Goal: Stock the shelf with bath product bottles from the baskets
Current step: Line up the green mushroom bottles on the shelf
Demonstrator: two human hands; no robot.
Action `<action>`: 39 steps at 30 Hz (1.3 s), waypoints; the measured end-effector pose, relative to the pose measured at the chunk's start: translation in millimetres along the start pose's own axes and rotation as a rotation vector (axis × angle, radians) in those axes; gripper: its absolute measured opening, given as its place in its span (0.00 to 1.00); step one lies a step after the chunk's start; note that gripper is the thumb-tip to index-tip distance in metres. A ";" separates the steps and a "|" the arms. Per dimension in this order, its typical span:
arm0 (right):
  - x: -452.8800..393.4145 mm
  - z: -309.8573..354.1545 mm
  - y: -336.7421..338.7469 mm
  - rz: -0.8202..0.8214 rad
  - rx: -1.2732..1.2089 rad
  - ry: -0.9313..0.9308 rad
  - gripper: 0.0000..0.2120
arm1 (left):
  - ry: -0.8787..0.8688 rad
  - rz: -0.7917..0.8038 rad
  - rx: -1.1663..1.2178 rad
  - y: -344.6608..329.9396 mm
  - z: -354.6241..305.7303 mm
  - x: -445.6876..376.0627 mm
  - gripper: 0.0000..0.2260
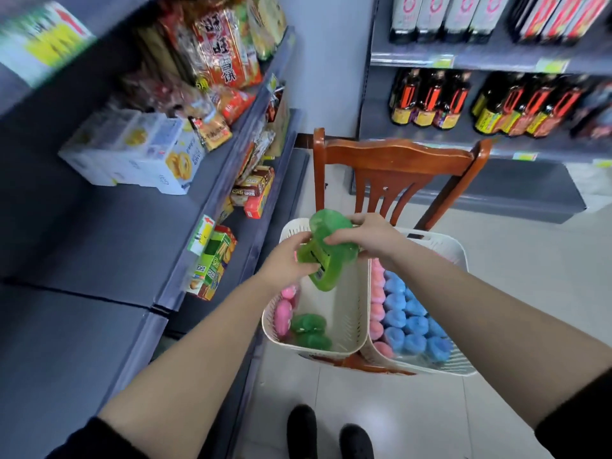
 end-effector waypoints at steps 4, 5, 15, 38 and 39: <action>20.5 36.6 10.2 0.005 0.055 0.119 0.21 | -0.119 -0.051 -0.001 16.1 -34.5 28.7 0.25; 25.9 46.0 13.2 0.011 0.041 0.150 0.19 | -0.131 -0.058 0.006 20.1 -43.9 37.0 0.25; 86.5 147.3 14.0 0.176 -0.141 0.463 0.09 | -0.226 -0.234 0.194 62.8 -105.0 123.6 0.12; 268.0 305.4 -153.7 0.696 -0.189 0.956 0.03 | -0.474 -1.036 0.177 133.9 -152.3 412.5 0.06; 275.6 310.1 -161.4 0.729 -0.181 0.977 0.03 | -0.492 -1.047 0.196 136.2 -151.2 423.3 0.05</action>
Point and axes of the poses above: each hand's wrist, its own x-axis away from the middle knuckle, its own y-axis out of the back of the hand, z = x × y, the point moved 1 cm from there along -x, towards the middle knuckle, and after that the axes turned 14 degrees about x, right-handed, at the moved point
